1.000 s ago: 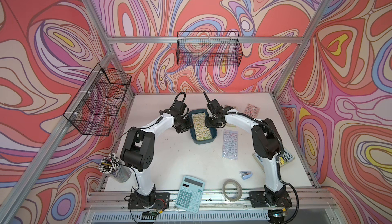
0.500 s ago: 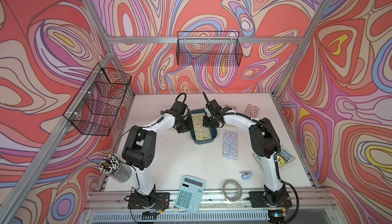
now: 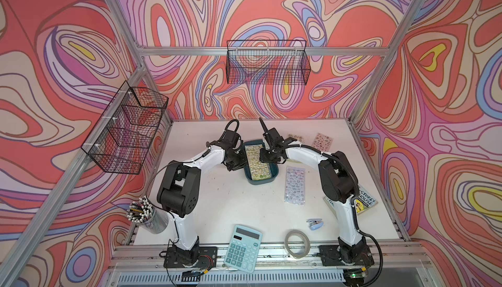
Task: Take the stickers out of the storage box
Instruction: Pick up the sticker from the storage box.
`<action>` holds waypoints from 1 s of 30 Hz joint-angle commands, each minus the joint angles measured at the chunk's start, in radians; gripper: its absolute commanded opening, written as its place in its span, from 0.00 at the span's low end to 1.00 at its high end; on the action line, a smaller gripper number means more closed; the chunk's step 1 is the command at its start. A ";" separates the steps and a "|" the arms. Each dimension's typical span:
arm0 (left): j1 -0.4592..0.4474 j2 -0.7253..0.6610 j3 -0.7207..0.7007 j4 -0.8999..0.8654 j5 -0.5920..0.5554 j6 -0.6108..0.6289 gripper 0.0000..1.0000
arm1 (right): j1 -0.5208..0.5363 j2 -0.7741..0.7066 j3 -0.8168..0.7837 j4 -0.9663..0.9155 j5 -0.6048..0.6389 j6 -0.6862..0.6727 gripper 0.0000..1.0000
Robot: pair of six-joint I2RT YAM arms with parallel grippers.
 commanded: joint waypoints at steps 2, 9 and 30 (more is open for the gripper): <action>-0.002 0.017 0.006 -0.013 -0.008 -0.007 0.25 | 0.015 0.038 0.004 -0.014 0.034 -0.011 0.38; -0.002 0.030 0.016 -0.019 -0.006 -0.006 0.25 | 0.036 0.043 0.006 -0.019 0.058 -0.002 0.39; -0.002 0.024 0.027 -0.035 -0.009 0.001 0.26 | 0.041 0.082 0.042 -0.056 0.109 0.020 0.56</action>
